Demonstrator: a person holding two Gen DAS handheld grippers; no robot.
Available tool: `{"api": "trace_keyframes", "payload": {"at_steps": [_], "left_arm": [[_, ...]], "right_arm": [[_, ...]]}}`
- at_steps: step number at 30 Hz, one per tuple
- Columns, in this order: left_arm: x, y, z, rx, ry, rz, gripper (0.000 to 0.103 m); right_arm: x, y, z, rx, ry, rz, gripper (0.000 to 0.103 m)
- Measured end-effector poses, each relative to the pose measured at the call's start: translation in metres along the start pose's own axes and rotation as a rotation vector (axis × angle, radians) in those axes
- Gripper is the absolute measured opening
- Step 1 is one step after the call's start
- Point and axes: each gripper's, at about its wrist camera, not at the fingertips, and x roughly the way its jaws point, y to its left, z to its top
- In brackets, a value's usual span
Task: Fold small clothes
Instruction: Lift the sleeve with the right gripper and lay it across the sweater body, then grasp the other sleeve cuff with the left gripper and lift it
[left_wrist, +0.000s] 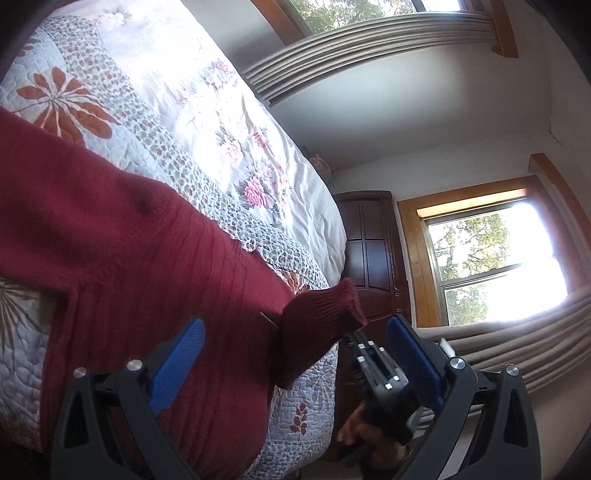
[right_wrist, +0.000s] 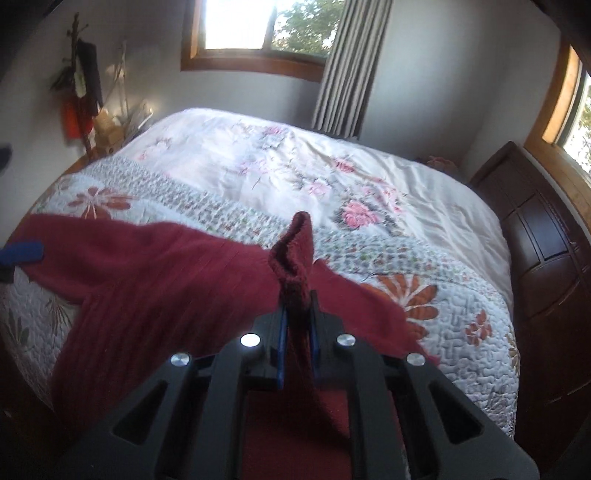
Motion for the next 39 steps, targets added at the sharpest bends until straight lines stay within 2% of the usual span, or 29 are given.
{"api": "trace_keyframes", "payload": {"at_steps": [3,6,7,9,10,11,14,18,22,27,29,31,33,36,39], "left_arm": [[0.015,0.014,0.006,0.005,0.020,0.021,0.099],[0.033,0.031,0.006,-0.012,0.067,0.040,0.099],[0.040,0.036,0.005,-0.019,0.081,0.042,0.099],[0.053,0.044,0.003,-0.026,0.111,0.044,0.099],[0.060,0.048,0.002,-0.028,0.126,0.048,0.099],[0.067,0.051,0.001,-0.031,0.138,0.051,0.099],[0.088,0.060,-0.003,-0.044,0.170,0.059,0.099],[0.125,0.064,-0.013,-0.068,0.251,0.051,0.099],[0.162,0.073,-0.019,-0.120,0.324,0.119,0.099],[0.184,0.065,-0.015,-0.117,0.350,0.182,0.099],[0.191,0.057,-0.013,-0.075,0.371,0.216,0.089],[0.197,0.052,-0.013,-0.024,0.401,0.279,0.033],[0.196,0.053,-0.011,-0.006,0.402,0.326,0.012],[0.195,0.048,-0.009,0.020,0.403,0.326,0.007],[0.187,0.031,-0.005,0.071,0.372,0.261,0.006]], "right_arm": [[0.036,0.050,-0.016,-0.088,0.066,-0.041,0.009],[0.058,0.076,-0.033,-0.129,0.117,-0.046,0.012],[0.062,0.083,-0.037,-0.133,0.128,-0.032,0.016],[0.061,0.092,-0.044,-0.144,0.139,-0.004,0.040],[0.057,0.093,-0.048,-0.140,0.137,0.011,0.044],[0.051,0.091,-0.052,-0.127,0.136,0.026,0.048],[0.022,0.074,-0.065,-0.064,0.124,0.046,0.051],[-0.017,0.049,-0.101,0.007,0.139,0.045,0.054],[-0.045,0.024,-0.136,0.126,0.167,0.030,0.056],[-0.061,0.012,-0.159,0.255,0.182,0.038,0.057],[-0.063,0.008,-0.162,0.304,0.176,0.060,0.057],[-0.065,0.006,-0.162,0.343,0.168,0.087,0.057],[-0.066,0.004,-0.161,0.358,0.158,0.100,0.057],[-0.066,0.004,-0.161,0.357,0.152,0.110,0.057],[-0.066,0.004,-0.163,0.355,0.159,0.113,0.057]]}}
